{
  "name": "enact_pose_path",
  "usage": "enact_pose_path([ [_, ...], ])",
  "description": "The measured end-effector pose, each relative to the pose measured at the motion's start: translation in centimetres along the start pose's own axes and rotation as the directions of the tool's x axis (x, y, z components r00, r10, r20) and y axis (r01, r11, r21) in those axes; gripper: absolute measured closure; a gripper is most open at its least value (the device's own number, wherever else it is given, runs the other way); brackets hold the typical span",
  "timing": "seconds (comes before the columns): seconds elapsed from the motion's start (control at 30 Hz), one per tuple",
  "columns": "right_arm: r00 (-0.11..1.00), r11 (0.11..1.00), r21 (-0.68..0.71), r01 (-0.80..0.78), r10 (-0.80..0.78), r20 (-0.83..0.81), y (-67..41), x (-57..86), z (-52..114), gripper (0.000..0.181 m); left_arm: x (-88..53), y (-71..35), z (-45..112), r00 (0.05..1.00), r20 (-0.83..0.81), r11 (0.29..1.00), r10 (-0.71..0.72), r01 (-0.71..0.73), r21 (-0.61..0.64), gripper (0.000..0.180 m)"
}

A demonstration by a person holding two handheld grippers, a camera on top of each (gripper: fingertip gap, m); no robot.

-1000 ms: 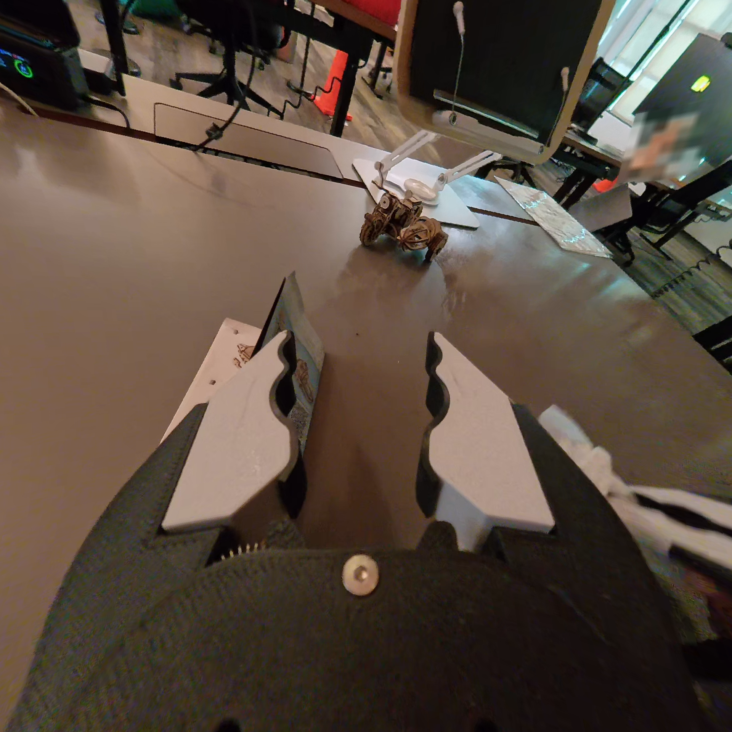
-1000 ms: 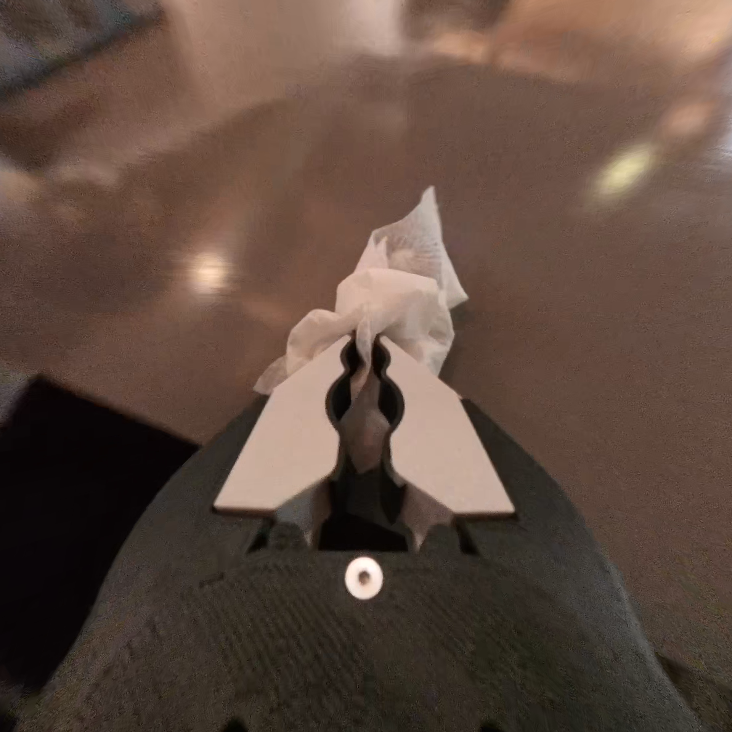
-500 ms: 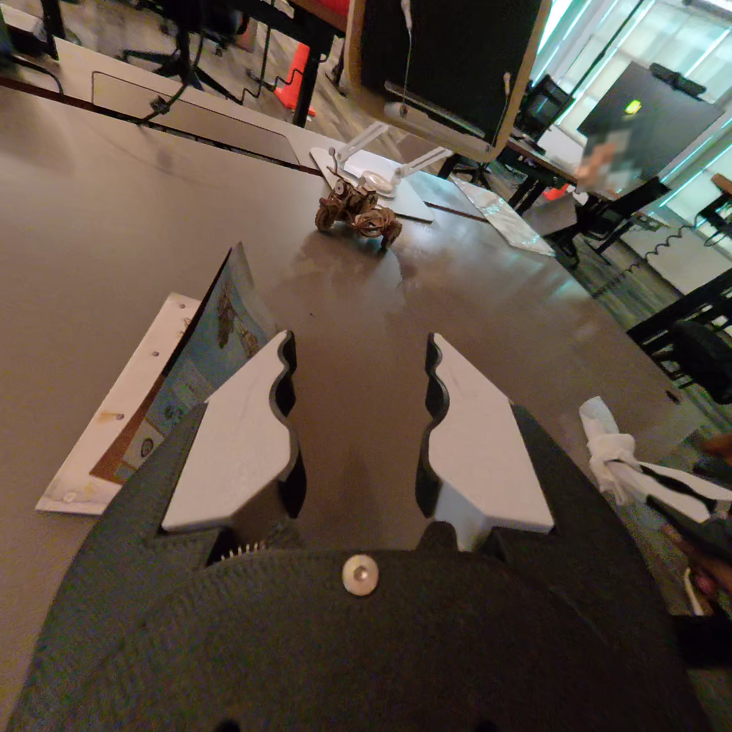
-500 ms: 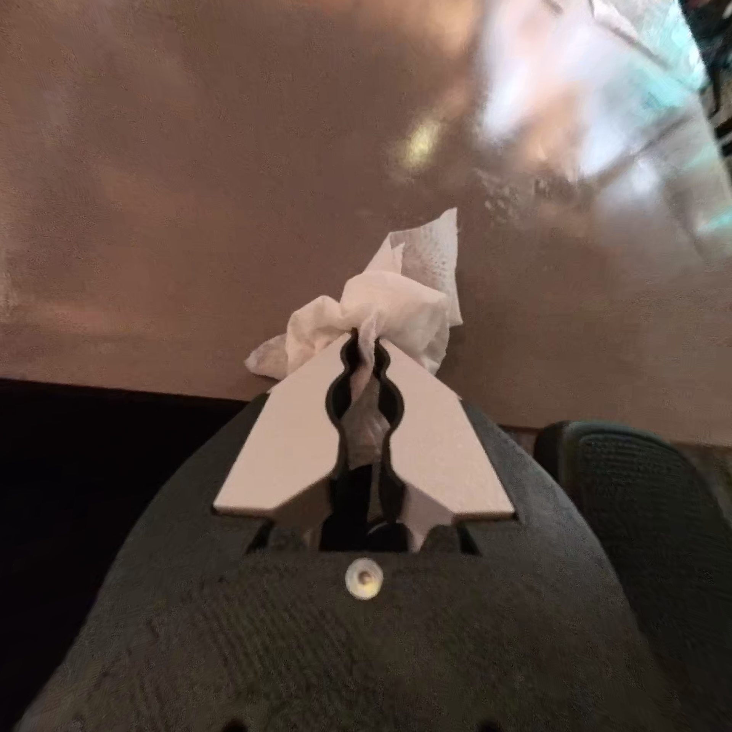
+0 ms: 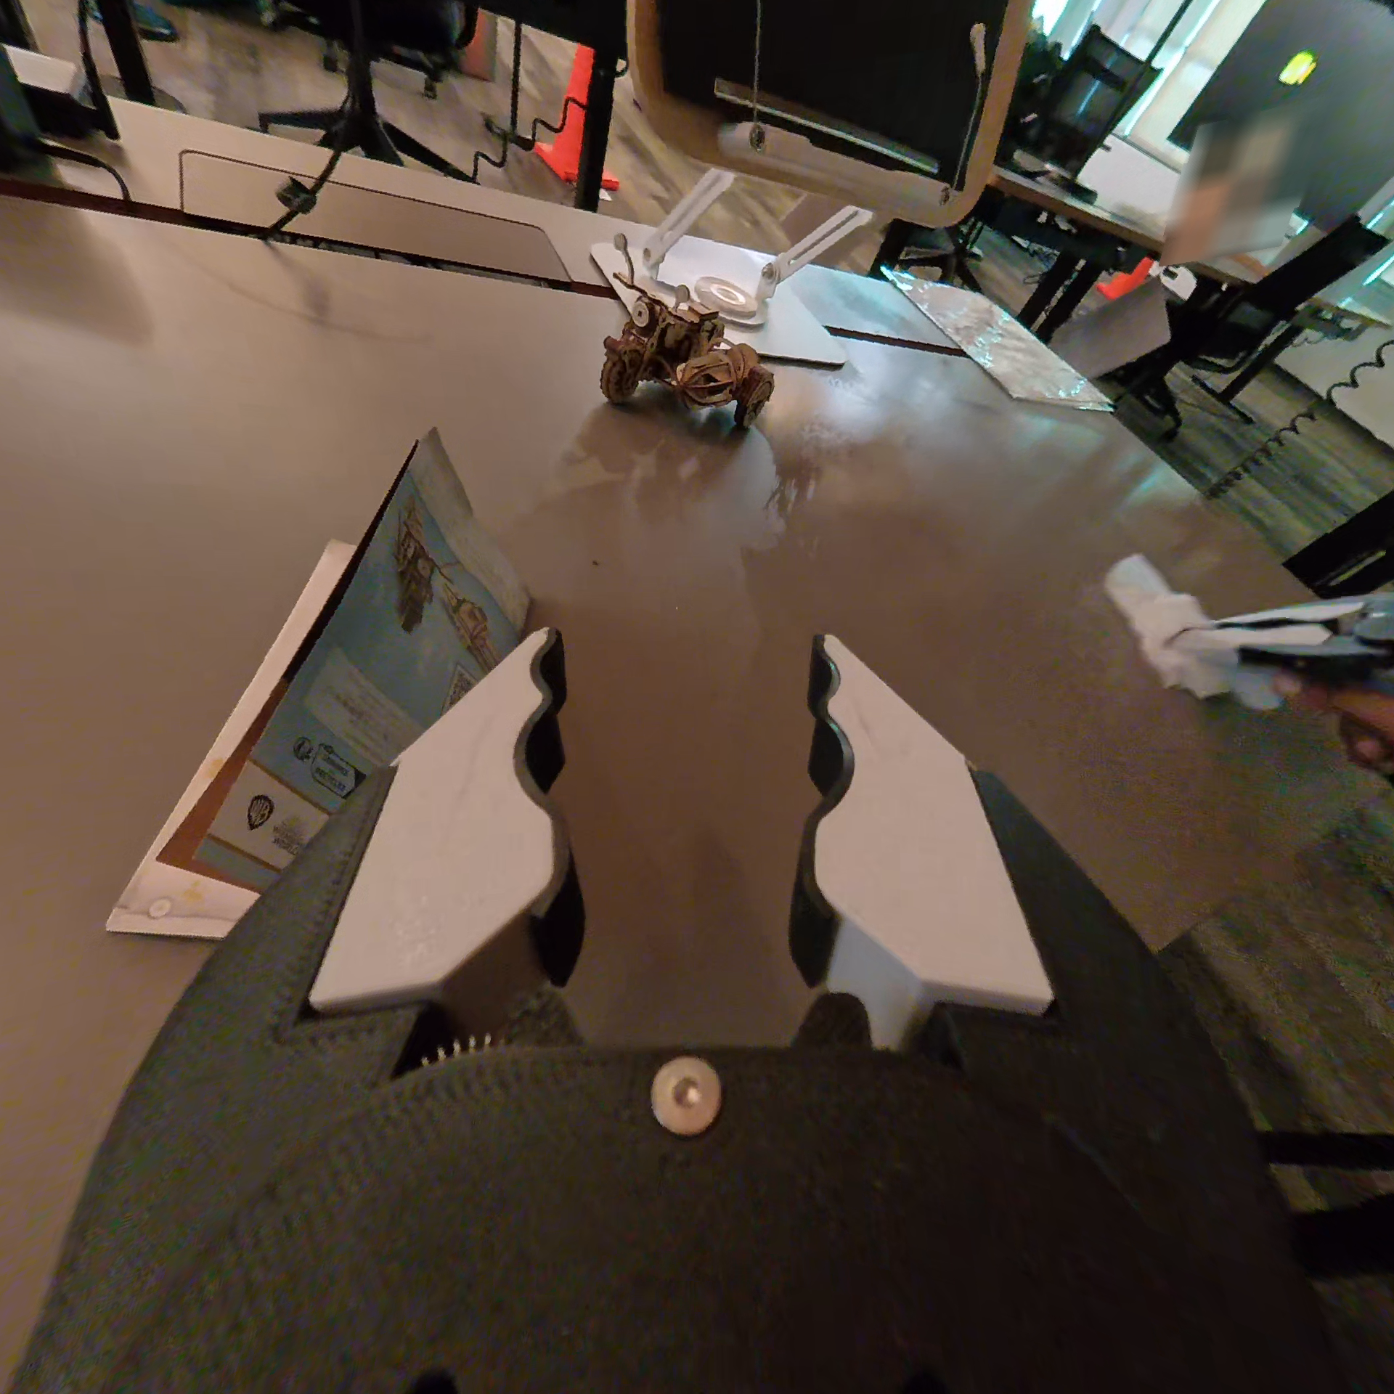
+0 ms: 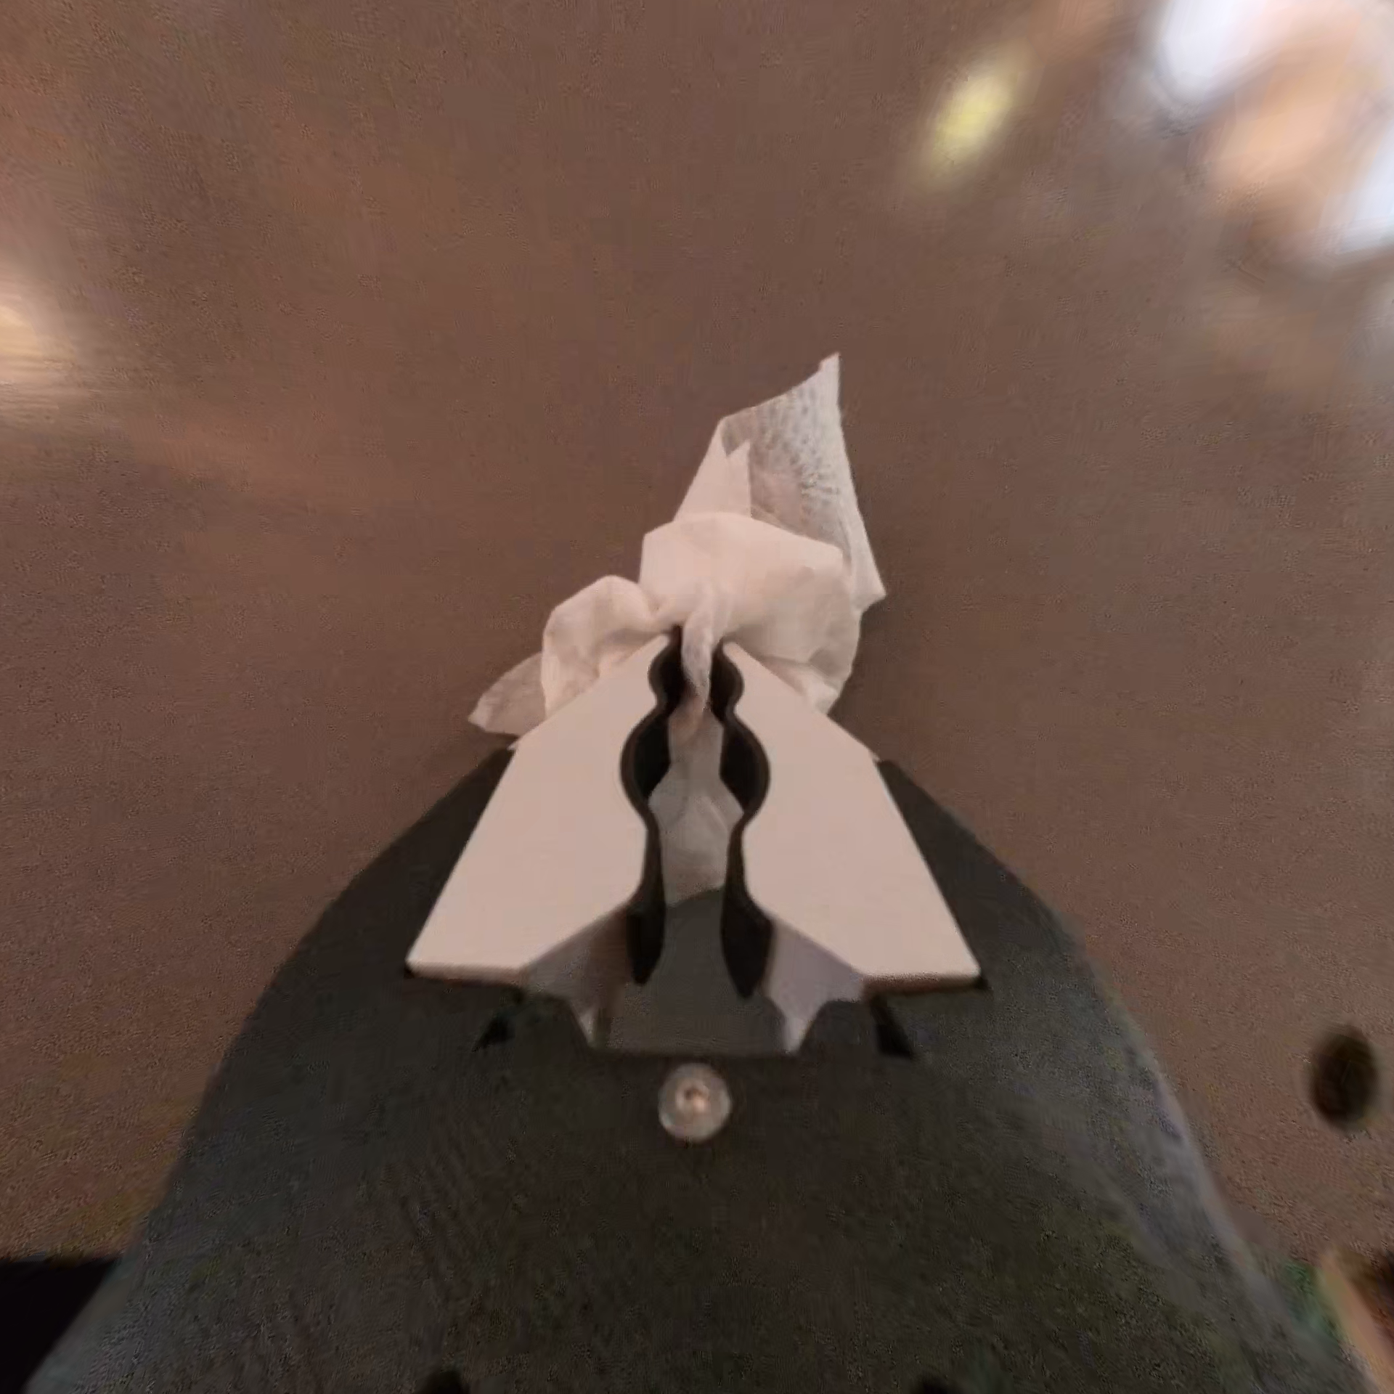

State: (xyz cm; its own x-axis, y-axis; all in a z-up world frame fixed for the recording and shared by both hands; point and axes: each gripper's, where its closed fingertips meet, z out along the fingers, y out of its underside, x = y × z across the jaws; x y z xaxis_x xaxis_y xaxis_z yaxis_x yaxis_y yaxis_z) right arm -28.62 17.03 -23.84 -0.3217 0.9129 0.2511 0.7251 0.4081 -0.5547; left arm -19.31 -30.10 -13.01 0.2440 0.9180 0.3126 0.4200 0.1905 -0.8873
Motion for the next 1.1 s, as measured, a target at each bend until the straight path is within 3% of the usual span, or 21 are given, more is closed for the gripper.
enact_pose_path([
  [0.1, 0.975, 0.975, -0.014, -0.223, 0.223, 0.014, 2.2, 3.9, -0.1, 0.175, -0.1, -0.1, 0.0, 0.999, -0.013, 1.000, -0.031, 0.031, -0.001, 0.119],
  [0.17, 0.994, 0.999, 0.015, -0.036, 0.034, 0.107, 1.1, -1.6, -1.0, 0.175, -0.3, -0.1, 0.0, 0.999, -0.016, 0.999, -0.048, 0.048, 0.000, 0.119],
  [0.23, 0.938, 0.979, 0.091, 0.185, -0.203, 0.282, -0.1, -10.1, -3.0, 0.175, -0.4, -0.2, -0.1, 0.998, -0.012, 0.998, -0.057, 0.057, 0.005, 0.119],
  [0.3, 0.867, 0.897, 0.142, 0.418, -0.440, 0.233, -0.2, -11.8, -3.5, 0.175, -0.5, -0.1, -0.1, 0.998, -0.009, 0.998, -0.056, 0.056, 0.006, 0.119],
  [0.47, 0.984, 0.998, -0.023, 0.052, -0.047, 0.171, -0.1, -1.4, -0.2, 0.175, -0.5, -0.2, -0.1, 0.998, -0.011, 0.998, -0.057, 0.057, 0.005, 0.119],
  [0.5, 0.977, 0.997, -0.037, 0.074, -0.065, 0.203, -0.1, -2.7, -0.5, 0.175, -0.4, -0.2, -0.1, 0.998, -0.019, 0.998, -0.058, 0.058, 0.004, 0.119],
  [0.57, 0.887, 0.953, 0.016, 0.301, -0.287, 0.363, 0.0, -9.4, -2.8, 0.175, -0.4, -0.1, 0.0, 0.999, -0.015, 0.999, -0.050, 0.050, 0.000, 0.119],
  [0.63, 0.768, 0.840, 0.100, 0.534, -0.531, 0.359, 0.2, -12.6, -4.0, 0.175, -0.4, 0.0, 0.0, 0.999, -0.010, 0.999, -0.046, 0.046, -0.004, 0.119],
  [0.67, 0.758, 0.832, 0.109, 0.544, -0.543, 0.362, 0.0, -12.0, -3.6, 0.175, -0.4, 0.0, 0.0, 0.999, -0.006, 0.999, -0.046, 0.046, -0.004, 0.119],
  [0.77, 0.932, 0.961, -0.029, 0.275, -0.259, 0.253, -1.2, -3.4, -0.1, 0.175, -0.5, 0.0, 0.0, 0.999, 0.001, 0.999, -0.046, 0.046, 0.000, 0.119],
  [0.83, 0.954, 0.982, -0.053, 0.180, -0.161, 0.253, -1.0, -2.7, 0.0, 0.175, -0.4, -0.1, 0.0, 0.999, -0.005, 0.999, -0.046, 0.046, 0.000, 0.120],
  [0.93, 0.802, 0.896, 0.050, 0.441, -0.419, 0.427, 0.6, -11.7, -3.8, 0.175, -0.5, 0.0, 0.1, 0.999, -0.001, 0.999, -0.041, 0.041, -0.006, 0.119],
  [1.0, 0.740, 0.829, 0.114, 0.547, -0.543, 0.397, 0.6, -12.2, -4.0, 0.175, -0.4, 0.1, 0.2, 0.999, 0.004, 0.999, -0.035, 0.035, -0.011, 0.119],
  [1.1, 0.918, 0.965, -0.016, 0.261, -0.244, 0.314, -1.3, -4.6, -0.3, 0.175, -0.5, 0.1, 0.2, 0.999, 0.014, 1.000, -0.029, 0.030, -0.011, 0.119],
])
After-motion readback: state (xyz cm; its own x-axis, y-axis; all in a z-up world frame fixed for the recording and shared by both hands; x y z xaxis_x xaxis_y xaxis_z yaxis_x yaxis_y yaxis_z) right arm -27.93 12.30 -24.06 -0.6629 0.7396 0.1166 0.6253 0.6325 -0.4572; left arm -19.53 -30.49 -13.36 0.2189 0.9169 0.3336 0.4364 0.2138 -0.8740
